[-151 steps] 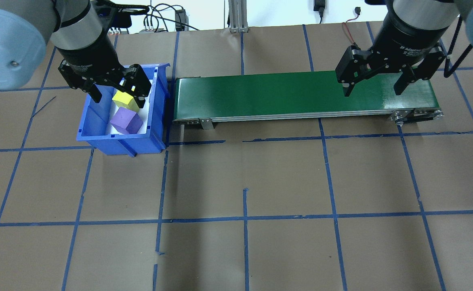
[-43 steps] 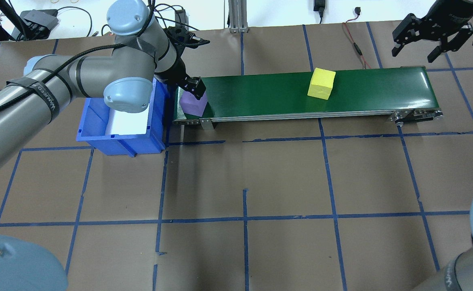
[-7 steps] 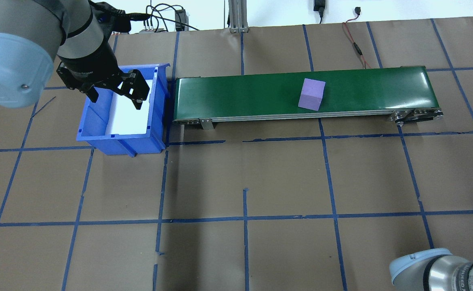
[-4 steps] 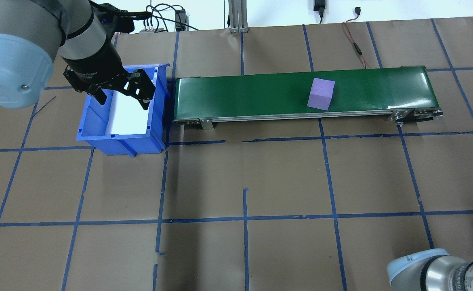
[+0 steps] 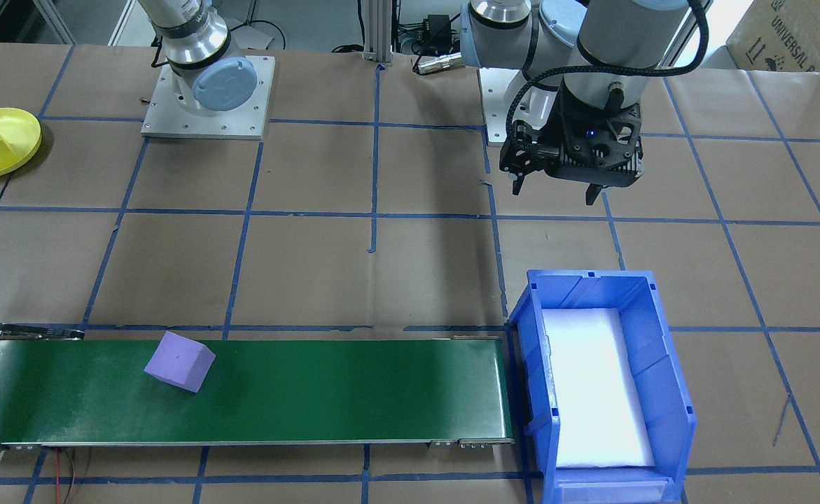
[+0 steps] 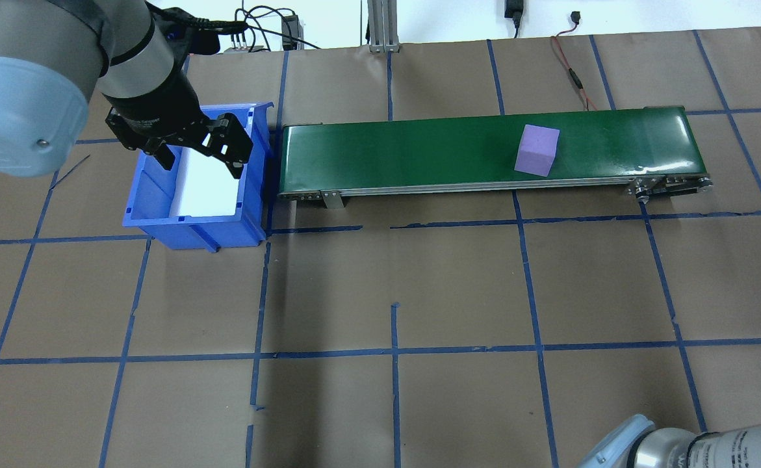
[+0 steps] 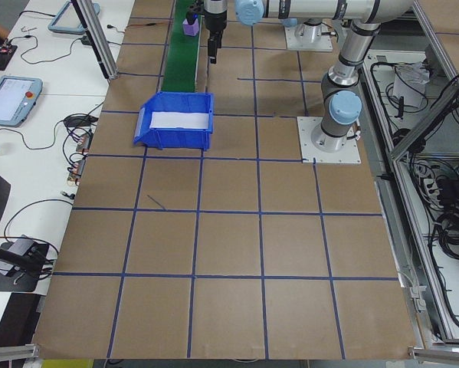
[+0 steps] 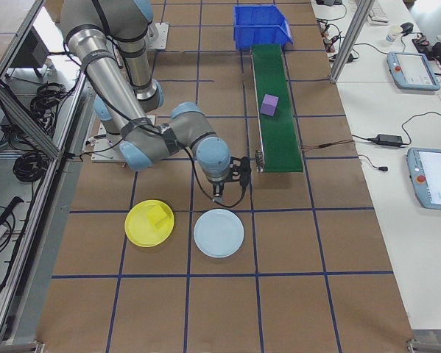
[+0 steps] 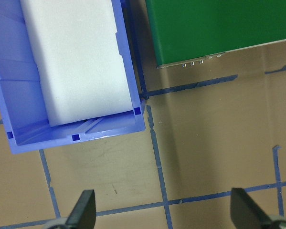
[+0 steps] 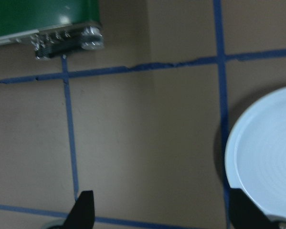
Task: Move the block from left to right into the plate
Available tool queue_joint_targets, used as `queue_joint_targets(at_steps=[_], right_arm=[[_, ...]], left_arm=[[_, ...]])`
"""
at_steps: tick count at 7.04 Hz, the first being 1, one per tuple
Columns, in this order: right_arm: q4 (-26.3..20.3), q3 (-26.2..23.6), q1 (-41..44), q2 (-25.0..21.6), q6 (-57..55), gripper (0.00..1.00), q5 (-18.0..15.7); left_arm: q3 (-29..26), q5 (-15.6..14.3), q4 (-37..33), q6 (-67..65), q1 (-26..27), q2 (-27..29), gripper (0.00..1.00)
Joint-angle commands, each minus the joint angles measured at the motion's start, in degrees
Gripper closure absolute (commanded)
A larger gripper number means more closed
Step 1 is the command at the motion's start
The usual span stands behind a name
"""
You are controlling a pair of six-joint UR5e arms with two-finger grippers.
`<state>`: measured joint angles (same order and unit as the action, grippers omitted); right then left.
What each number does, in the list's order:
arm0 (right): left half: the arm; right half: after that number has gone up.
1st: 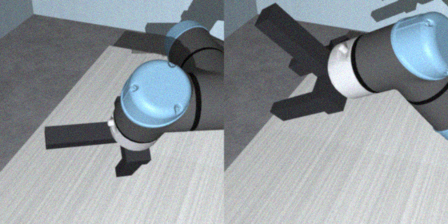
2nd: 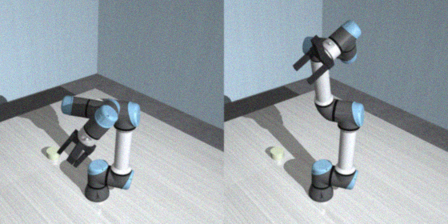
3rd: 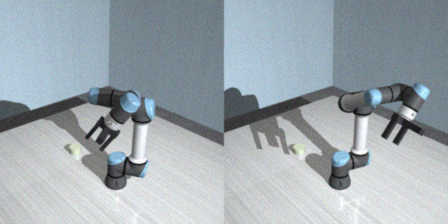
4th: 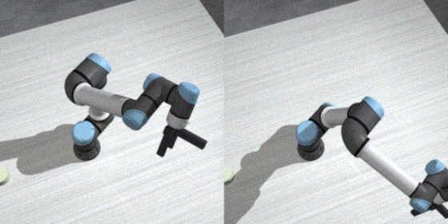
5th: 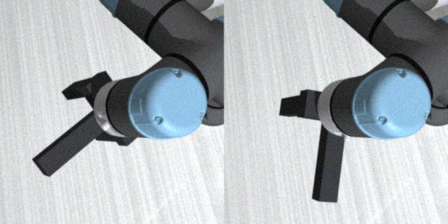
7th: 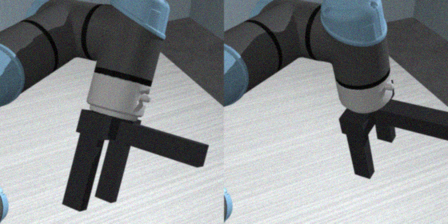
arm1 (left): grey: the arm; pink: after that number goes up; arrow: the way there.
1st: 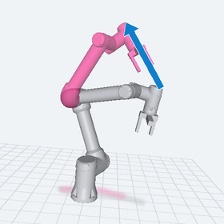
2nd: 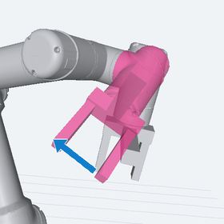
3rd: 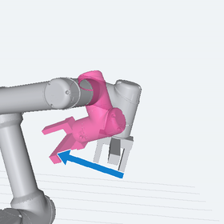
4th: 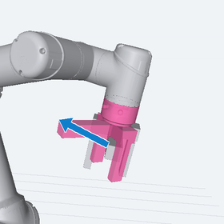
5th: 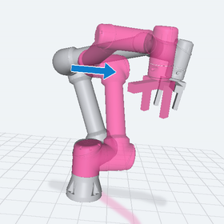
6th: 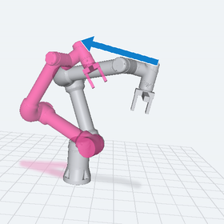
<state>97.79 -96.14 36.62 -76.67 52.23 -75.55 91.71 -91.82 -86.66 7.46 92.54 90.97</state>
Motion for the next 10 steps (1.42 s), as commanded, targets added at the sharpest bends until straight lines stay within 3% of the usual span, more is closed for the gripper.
queue_joint_targets(at_steps=[1, 4, 5, 6, 10], right_arm=[[3.17, 3.31, 10.54, 4.94, -7.28, 0.00, 5.13], [8.46, 3.76, 18.55, 6.18, -19.74, 0.00, 5.76], [14.30, 4.29, 20.23, 8.70, -24.41, 0.00, 6.37], [15.40, 5.42, 22.42, 10.90, -26.72, 0.00, 6.90], [15.41, 5.61, 28.06, 10.49, -37.90, 0.00, 6.04]], left_arm=[[0.04, -0.20, -0.09, 0.10, 0.01, 0.00, 0.00], [0.48, 0.06, 0.00, -0.08, 0.10, 0.09, 0.00], [-0.21, -0.03, 0.00, -0.08, 0.01, 0.09, 0.00], [-0.22, -0.03, 0.00, -0.43, 0.18, -0.09, 0.00], [-0.39, -0.73, -1.05, -0.95, 0.62, -0.61, 0.00]])
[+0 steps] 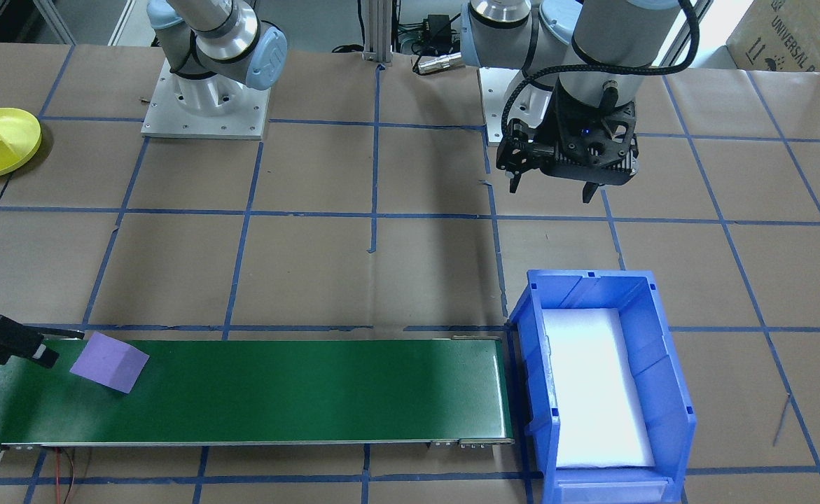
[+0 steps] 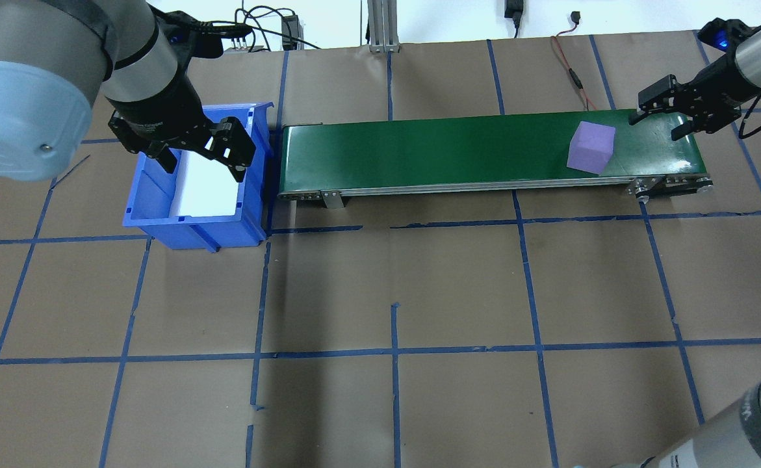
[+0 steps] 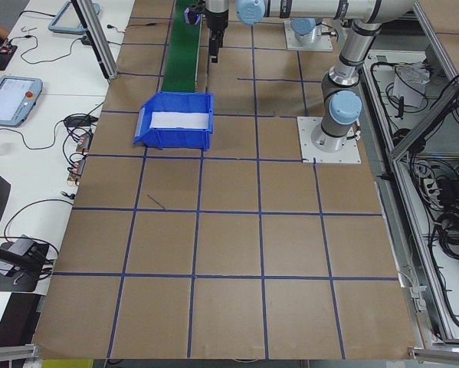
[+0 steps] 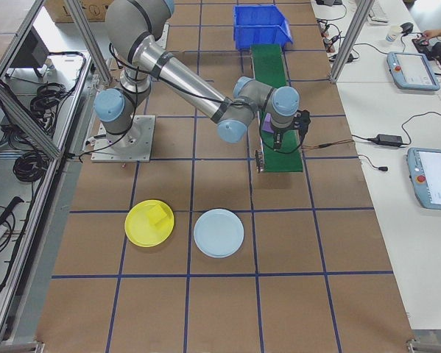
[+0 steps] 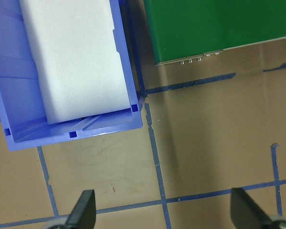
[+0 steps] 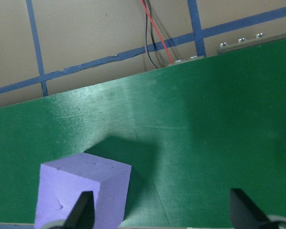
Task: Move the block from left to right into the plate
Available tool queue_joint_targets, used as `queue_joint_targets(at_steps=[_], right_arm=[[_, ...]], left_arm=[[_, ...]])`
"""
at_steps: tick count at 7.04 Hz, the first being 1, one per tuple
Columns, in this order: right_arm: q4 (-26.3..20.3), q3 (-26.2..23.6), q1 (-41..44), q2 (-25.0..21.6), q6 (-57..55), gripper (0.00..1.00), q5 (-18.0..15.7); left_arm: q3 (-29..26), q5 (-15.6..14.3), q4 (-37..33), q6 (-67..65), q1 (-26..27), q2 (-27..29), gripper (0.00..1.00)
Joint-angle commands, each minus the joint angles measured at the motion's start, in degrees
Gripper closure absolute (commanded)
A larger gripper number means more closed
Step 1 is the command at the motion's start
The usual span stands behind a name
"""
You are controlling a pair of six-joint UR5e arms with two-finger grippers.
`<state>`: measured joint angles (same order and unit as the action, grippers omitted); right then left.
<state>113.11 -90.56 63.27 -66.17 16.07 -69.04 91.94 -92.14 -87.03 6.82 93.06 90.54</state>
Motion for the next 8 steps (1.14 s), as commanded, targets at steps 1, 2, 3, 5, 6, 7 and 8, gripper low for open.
queue_joint_targets(at_steps=[1, 2, 3, 5, 6, 7, 8], right_arm=[[0.18, 0.12, 1.50, 0.07, -2.44, 0.00, 0.21], [0.27, -0.23, 1.85, 0.16, -4.01, 0.00, 0.31], [0.36, -0.06, 2.12, 0.42, -4.20, 0.01, 0.40], [3.69, -0.06, 2.12, 2.61, -4.38, 0.02, 0.22], [4.48, 0.03, 2.12, 3.67, -4.21, 0.03, -1.00], [4.66, 0.03, 2.12, 3.85, -4.12, 0.12, -3.88], [4.66, 0.12, 2.03, 3.59, -3.51, 0.38, -7.83]], left_arm=[[-0.45, -3.54, -0.60, -0.49, 0.28, -0.10, 0.00], [-0.44, -4.09, -0.69, -0.41, 0.37, -0.18, 0.00], [-0.53, -4.01, -0.60, -0.50, 0.89, -0.19, 0.00], [-0.44, -3.14, -0.42, -0.93, 1.42, -0.19, 0.00], [-0.36, -3.22, -0.42, -0.85, 1.42, -0.19, 0.00], [-0.36, -3.31, -0.34, -0.67, 1.42, -0.19, 0.00], [-0.27, -3.31, -0.25, -0.59, 1.34, -0.19, 0.00]])
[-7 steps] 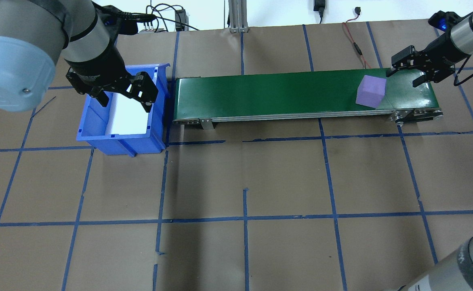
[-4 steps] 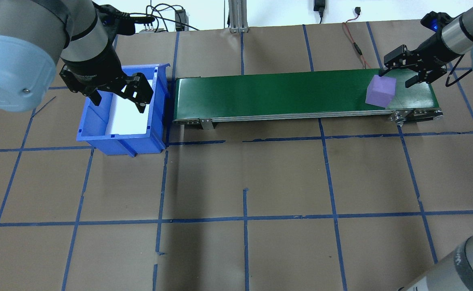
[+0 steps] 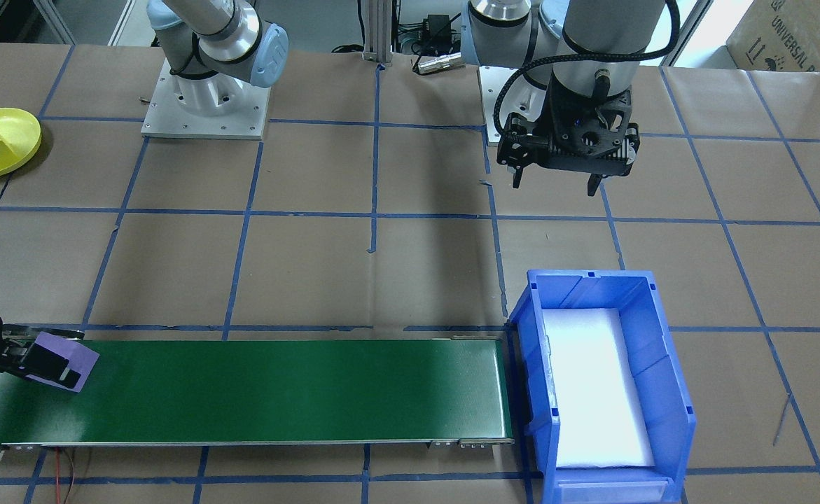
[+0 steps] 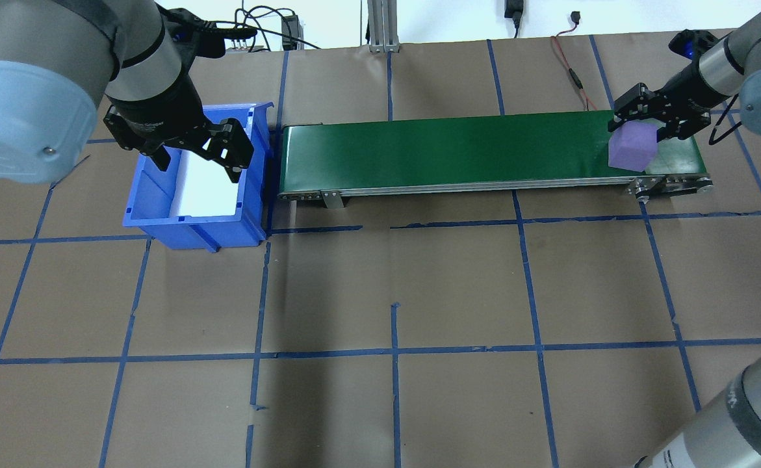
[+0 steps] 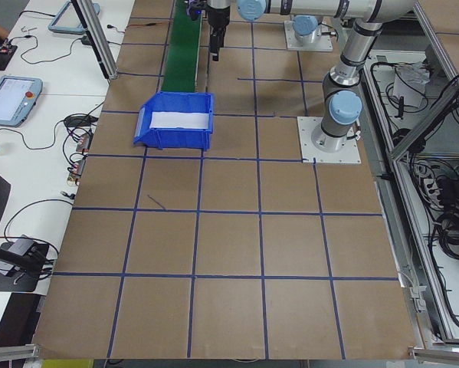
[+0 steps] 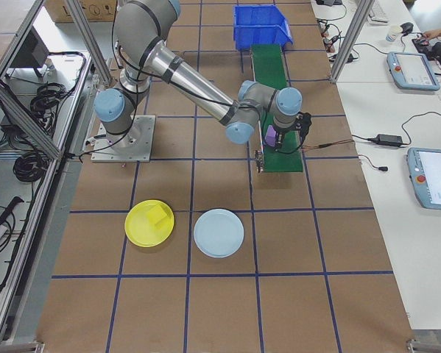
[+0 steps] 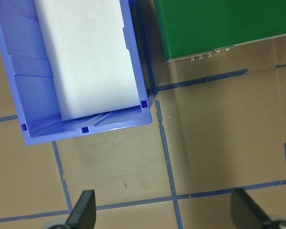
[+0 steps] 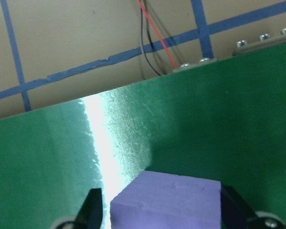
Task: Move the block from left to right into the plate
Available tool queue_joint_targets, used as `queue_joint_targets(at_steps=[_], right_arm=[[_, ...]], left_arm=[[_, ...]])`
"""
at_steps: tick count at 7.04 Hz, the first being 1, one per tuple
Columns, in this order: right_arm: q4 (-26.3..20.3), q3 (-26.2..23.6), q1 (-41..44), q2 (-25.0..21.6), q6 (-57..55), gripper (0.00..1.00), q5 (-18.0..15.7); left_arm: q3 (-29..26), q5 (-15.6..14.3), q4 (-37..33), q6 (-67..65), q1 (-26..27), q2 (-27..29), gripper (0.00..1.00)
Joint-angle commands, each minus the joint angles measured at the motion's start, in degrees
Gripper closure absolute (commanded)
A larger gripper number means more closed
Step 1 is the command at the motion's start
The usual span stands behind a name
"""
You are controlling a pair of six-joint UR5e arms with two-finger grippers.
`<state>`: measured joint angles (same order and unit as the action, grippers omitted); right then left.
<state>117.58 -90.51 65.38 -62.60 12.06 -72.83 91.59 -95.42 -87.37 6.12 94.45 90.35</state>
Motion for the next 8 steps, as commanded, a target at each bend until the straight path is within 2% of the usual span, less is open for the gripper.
queue_joint_targets(at_steps=[1, 2, 4, 5, 8], right_arm=[[-0.06, 0.07, -0.16, -0.68, 2.86, 0.60, -7.64], [-0.15, -0.01, -0.86, -1.55, 6.80, 0.67, -10.81], [-1.29, -0.89, -8.99, -6.63, 19.51, 0.67, -13.38], [-3.73, -0.89, -14.61, -7.70, 27.32, 0.67, -13.39], [-2.62, -3.07, -30.00, -7.37, 47.38, 0.67, -12.60]], left_arm=[[0.16, -0.02, 0.19, -0.05, 0.03, 0.00, 0.00], [0.34, -0.02, 0.45, -0.05, -0.06, 0.00, 0.00], [0.34, -0.02, 0.45, -0.14, -0.06, 0.00, 0.00], [0.43, -0.02, 0.45, -0.14, -0.06, 0.00, 0.00], [0.51, -0.11, 0.54, -0.14, 0.03, 0.00, 0.00]])
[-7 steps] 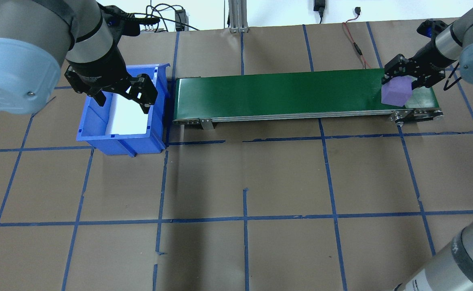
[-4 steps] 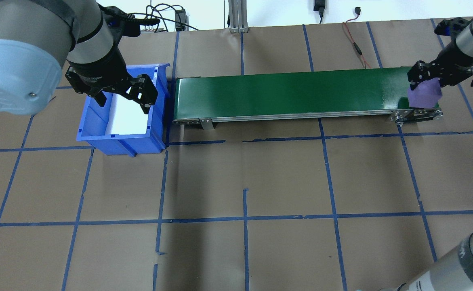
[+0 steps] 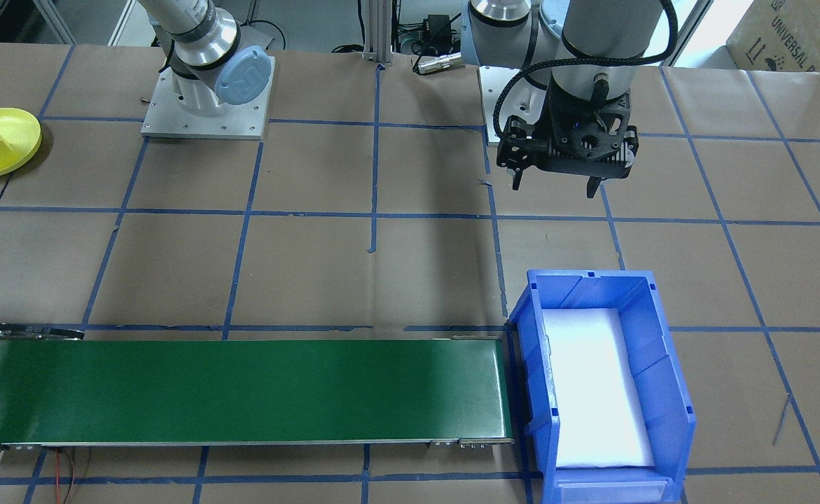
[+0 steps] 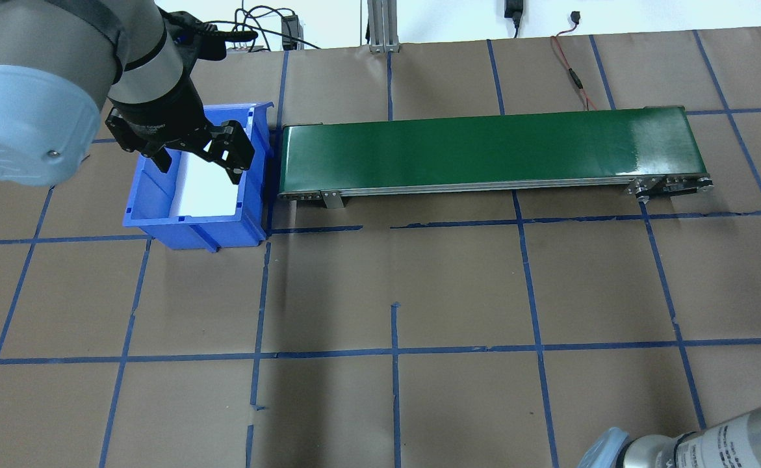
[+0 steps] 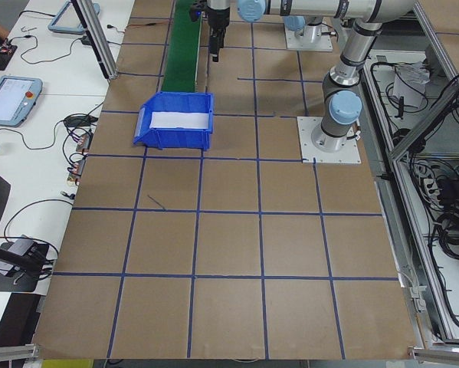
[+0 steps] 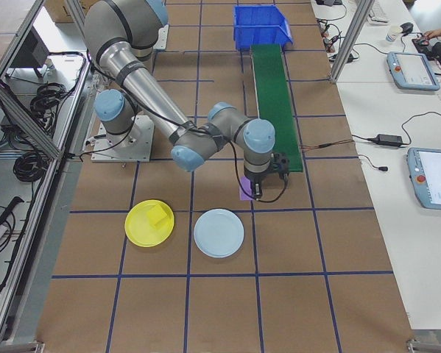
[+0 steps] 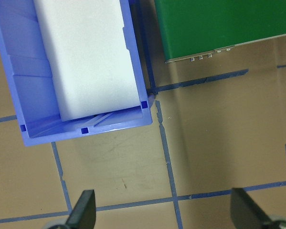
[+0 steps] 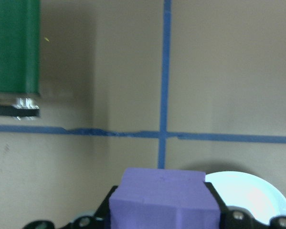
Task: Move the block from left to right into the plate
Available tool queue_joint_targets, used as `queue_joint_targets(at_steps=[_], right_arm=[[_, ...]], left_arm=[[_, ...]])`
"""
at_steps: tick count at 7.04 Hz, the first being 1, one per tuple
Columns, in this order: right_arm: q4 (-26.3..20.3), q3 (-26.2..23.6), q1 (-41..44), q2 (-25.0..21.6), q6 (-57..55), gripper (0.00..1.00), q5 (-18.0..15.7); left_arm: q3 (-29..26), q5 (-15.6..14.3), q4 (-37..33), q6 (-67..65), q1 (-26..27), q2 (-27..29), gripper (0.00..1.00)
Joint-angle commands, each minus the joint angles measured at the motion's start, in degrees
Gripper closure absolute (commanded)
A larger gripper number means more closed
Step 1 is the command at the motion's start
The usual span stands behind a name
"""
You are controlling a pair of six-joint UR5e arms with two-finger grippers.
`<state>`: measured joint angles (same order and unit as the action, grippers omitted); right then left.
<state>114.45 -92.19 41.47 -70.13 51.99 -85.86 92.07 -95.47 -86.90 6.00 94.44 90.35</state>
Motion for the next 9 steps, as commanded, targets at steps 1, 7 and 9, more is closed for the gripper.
queue_joint_targets(at_steps=[1, 7, 9], right_arm=[[3.73, -3.76, -9.88, 0.69, 10.21, 0.67, 0.60], [4.38, -4.32, -10.80, 1.76, 7.53, 0.00, 0.61], [-1.46, -3.08, -3.02, -4.97, 1.13, 0.00, -0.27]], left_arm=[[0.04, -0.07, -0.02, 0.06, 0.04, 0.00, 0.00], [0.21, -0.07, 0.07, 0.06, 0.04, 0.00, 0.00], [0.30, -0.07, 0.07, 0.15, 0.04, 0.00, 0.00]])
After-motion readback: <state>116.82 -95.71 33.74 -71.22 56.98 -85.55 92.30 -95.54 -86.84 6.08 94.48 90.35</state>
